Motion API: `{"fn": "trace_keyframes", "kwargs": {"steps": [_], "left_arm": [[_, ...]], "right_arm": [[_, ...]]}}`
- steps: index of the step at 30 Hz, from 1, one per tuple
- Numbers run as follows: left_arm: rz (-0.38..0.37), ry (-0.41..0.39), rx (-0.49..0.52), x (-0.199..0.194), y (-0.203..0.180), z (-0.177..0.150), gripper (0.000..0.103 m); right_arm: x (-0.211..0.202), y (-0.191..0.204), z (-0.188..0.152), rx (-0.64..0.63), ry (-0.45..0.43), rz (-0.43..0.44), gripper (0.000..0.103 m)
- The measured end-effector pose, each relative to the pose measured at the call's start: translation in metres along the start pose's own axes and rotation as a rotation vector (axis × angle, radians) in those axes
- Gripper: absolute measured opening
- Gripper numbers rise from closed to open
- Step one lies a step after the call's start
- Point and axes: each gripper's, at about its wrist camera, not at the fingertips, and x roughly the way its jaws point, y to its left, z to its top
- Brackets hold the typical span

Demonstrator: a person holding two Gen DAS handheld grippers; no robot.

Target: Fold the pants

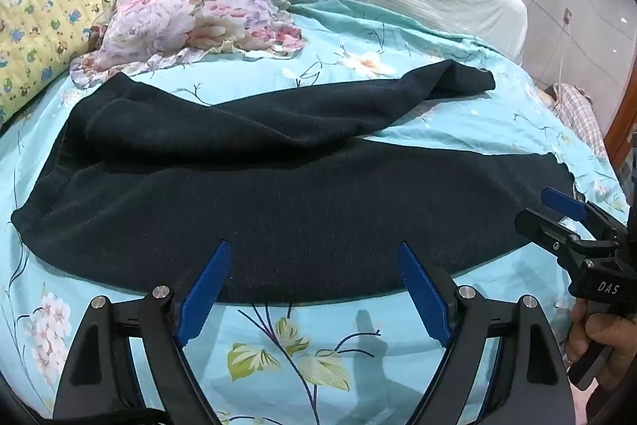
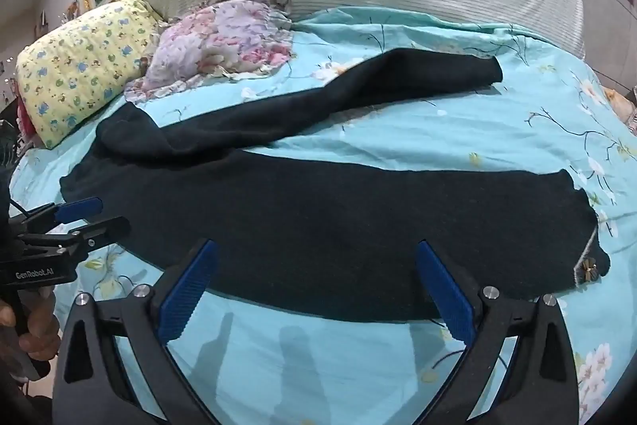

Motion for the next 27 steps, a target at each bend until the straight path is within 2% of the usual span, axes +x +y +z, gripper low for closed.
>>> {"fn": "trace_keyframes", "kwargs": {"steps": [8, 27], "left_arm": [[0.004, -0.022, 0.008, -0.0046, -0.0016, -0.0008, 0.086], [-0.001, -0.016, 0.008, 0.0001, -0.0037, -0.0043, 0.086]], "right_arm": [[0.004, 0.0048, 0.0005, -0.007, -0.015, 0.027, 0.1], [0.002, 0.0055, 0.0015, 0.003, -0.02, 0.038, 0.1]]}}
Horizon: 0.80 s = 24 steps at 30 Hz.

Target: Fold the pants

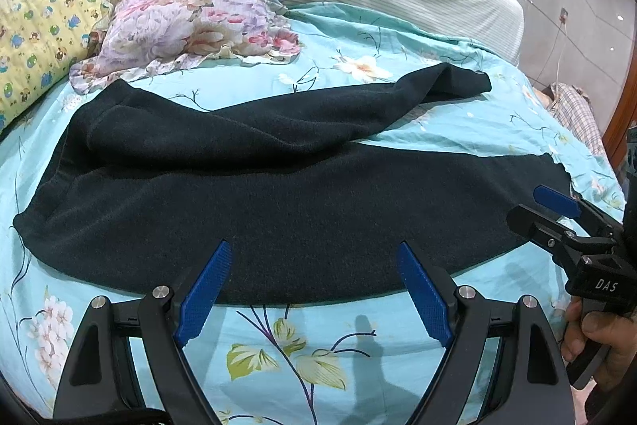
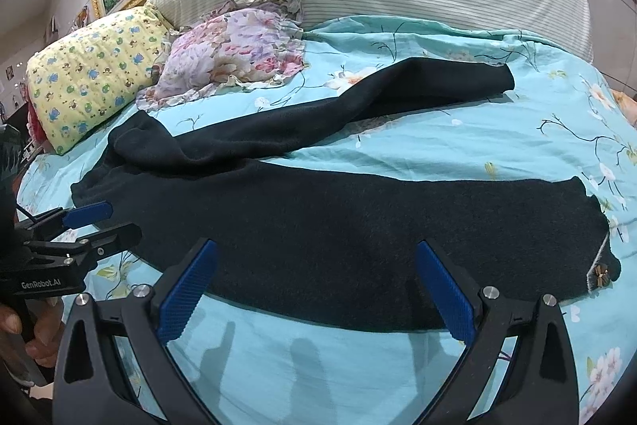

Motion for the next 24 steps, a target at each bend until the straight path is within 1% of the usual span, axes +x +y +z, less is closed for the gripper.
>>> {"fn": "trace_keyframes", "kwargs": {"steps": [24], "left_arm": [[-0.021, 0.018, -0.009, 0.0064, 0.0042, -0.0002, 0.086]], "right_arm": [[0.001, -0.0047, -0.0004, 0.013, 0.008, -0.005, 0.1]]}}
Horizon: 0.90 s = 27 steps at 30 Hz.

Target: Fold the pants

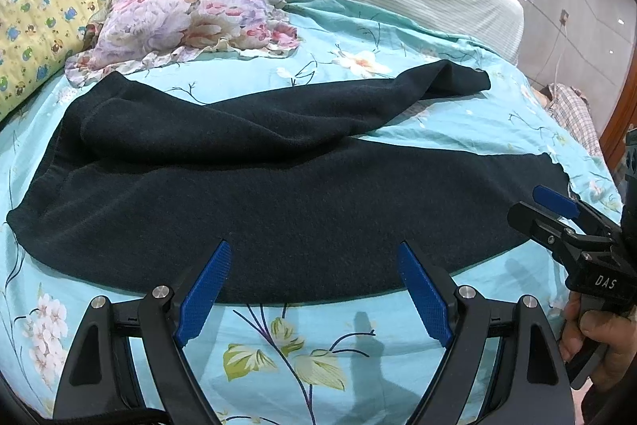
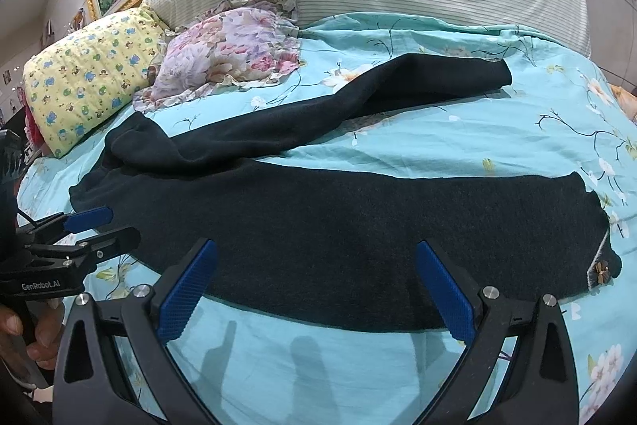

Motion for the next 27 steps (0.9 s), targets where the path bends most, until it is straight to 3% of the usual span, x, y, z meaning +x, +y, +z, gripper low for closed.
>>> {"fn": "trace_keyframes", "kwargs": {"steps": [27], "left_arm": [[-0.037, 0.037, 0.027, 0.009, -0.009, 0.011, 0.086]], "right_arm": [[-0.005, -0.022, 0.013, 0.08, -0.009, -0.027, 0.1]]}}
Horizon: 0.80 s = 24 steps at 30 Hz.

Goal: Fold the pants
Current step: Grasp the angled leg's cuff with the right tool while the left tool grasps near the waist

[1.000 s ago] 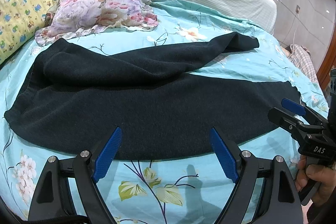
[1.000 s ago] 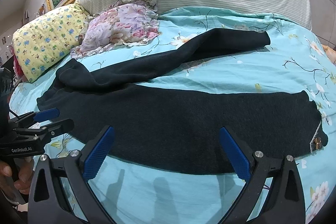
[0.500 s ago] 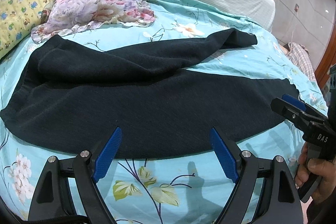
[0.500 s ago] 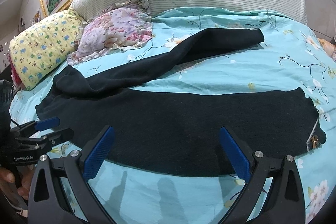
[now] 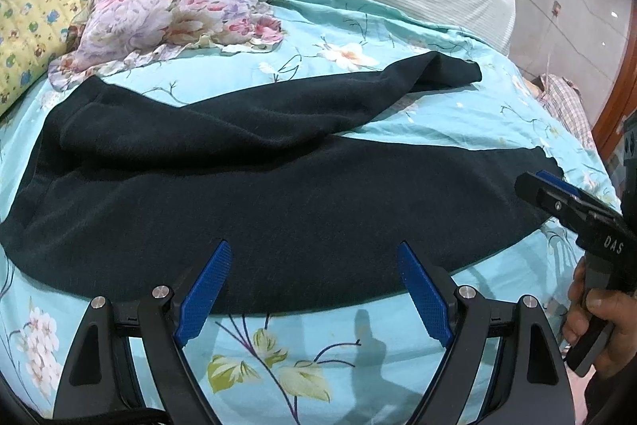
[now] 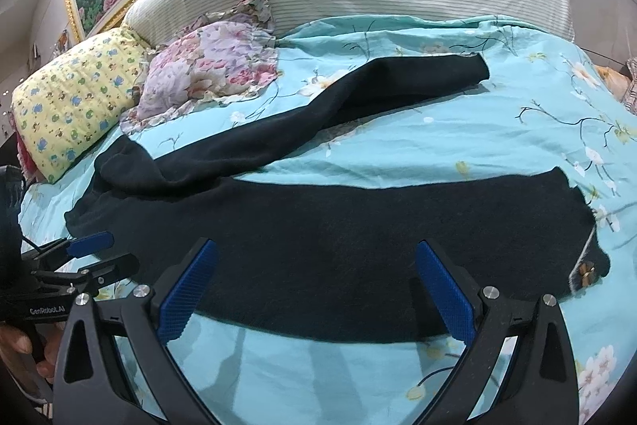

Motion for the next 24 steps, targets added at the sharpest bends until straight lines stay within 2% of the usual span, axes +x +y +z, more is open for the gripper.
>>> {"fn": "trace_keyframes", "kwargs": {"steps": [8, 24], "left_arm": [[-0.013, 0.01, 0.039, 0.009, -0.007, 0.022, 0.086], [-0.037, 0.052, 0.21, 0.056, -0.045, 0.104, 0.087]], "right_arm": [[0.004, -0.021, 0.023, 0.06, 0.001, -0.043, 0.1], [0.035, -0.087, 0.105, 0.219, -0.013, -0.063, 0.1]]}}
